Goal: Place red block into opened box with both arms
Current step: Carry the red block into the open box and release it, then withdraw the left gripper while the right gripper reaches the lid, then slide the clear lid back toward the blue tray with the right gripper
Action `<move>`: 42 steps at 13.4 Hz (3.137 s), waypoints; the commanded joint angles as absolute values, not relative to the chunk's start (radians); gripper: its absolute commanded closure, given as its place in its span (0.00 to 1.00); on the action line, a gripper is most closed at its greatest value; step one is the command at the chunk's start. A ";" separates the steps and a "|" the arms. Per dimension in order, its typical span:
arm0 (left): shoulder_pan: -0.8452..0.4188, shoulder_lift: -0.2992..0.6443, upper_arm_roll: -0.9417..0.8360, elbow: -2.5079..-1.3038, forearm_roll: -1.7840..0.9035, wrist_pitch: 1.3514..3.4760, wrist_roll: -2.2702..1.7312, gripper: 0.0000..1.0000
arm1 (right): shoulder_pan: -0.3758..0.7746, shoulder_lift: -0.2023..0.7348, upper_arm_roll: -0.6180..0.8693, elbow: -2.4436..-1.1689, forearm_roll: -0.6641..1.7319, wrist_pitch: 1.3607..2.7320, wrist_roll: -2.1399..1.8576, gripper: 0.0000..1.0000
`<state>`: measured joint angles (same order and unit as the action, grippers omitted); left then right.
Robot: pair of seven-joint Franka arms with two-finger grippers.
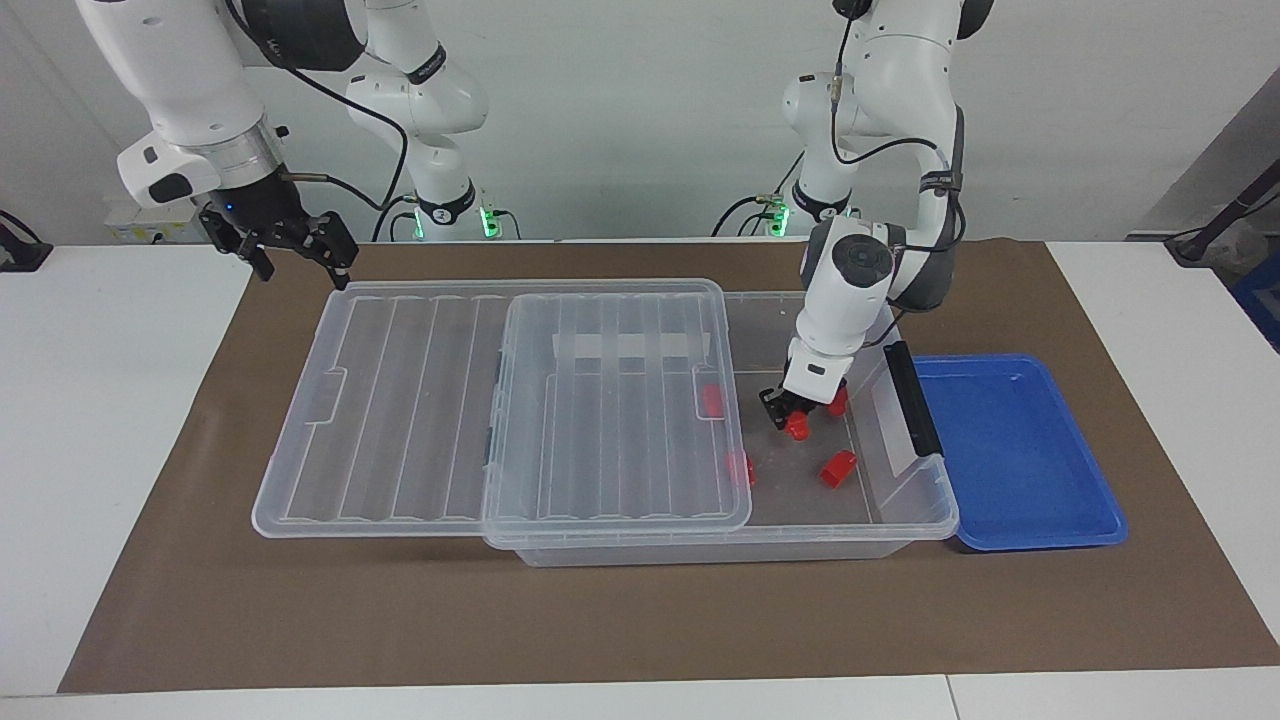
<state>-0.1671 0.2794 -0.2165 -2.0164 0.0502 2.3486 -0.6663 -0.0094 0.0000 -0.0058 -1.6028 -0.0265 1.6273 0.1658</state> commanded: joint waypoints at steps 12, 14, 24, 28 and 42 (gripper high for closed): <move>-0.173 0.285 -0.204 -2.079 0.072 2.444 -0.673 0.69 | -0.144 0.103 -0.008 -1.813 -0.025 2.127 -0.001 1.00; -0.178 0.285 -0.203 -2.076 0.072 2.445 -0.705 0.00 | -0.147 0.101 -0.008 -1.861 -0.025 2.175 -0.032 1.00; -0.166 0.246 -0.193 -1.783 0.075 1.981 -0.727 0.00 | -0.143 0.081 -0.005 -1.888 -0.008 2.105 -0.023 1.00; -0.083 0.200 -0.190 -1.631 0.077 1.726 -0.502 0.00 | -0.133 0.078 0.001 -1.885 -0.008 2.069 -0.020 1.00; 0.143 -0.008 -0.195 -1.663 0.067 1.592 -0.025 0.00 | 0.044 0.078 0.012 -1.885 -0.008 2.082 0.399 1.00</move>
